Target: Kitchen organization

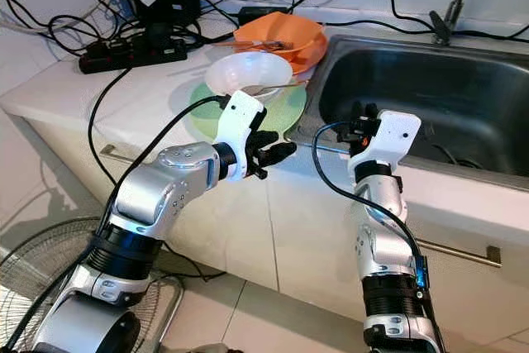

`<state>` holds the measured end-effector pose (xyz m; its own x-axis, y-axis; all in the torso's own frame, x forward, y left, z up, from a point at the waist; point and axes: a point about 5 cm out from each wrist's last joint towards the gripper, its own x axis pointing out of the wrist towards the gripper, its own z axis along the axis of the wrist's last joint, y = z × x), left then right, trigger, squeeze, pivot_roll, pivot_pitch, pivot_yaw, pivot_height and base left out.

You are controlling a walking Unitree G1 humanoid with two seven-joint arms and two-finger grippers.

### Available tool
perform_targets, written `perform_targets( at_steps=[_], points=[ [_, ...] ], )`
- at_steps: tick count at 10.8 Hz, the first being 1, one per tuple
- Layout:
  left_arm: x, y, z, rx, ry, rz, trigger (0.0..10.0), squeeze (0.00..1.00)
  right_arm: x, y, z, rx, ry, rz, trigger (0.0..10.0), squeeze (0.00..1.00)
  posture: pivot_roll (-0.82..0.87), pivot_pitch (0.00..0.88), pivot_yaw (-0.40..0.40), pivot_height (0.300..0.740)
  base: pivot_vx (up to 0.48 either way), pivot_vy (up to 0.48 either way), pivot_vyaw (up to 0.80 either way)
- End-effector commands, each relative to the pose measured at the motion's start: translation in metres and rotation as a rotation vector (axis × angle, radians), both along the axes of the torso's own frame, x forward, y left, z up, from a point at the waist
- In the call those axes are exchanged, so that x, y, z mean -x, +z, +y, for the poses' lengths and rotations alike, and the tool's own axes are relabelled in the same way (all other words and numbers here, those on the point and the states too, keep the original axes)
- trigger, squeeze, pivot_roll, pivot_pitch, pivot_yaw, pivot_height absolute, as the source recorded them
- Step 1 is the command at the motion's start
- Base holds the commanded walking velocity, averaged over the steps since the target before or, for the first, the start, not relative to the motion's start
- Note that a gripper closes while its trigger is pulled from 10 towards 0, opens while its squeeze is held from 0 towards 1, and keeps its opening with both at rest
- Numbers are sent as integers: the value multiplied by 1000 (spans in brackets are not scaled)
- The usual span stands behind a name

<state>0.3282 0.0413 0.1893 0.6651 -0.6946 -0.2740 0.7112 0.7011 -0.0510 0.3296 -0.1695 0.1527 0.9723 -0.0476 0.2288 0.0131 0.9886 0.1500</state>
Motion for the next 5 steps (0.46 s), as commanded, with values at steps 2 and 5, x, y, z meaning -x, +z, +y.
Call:
perform_targets(
  at_steps=[2,5],
  points=[
    [-3,28,1,117,45,-195,10000,0,-4,6,1,0,-6,-15,10000,0,39,0,80,740,0,0,0],
    [-1,35,1,117,89,-399,10000,0,-8,7,-4,-4,-27,-16,10000,0,43,0,78,740,0,0,0]
  ],
)
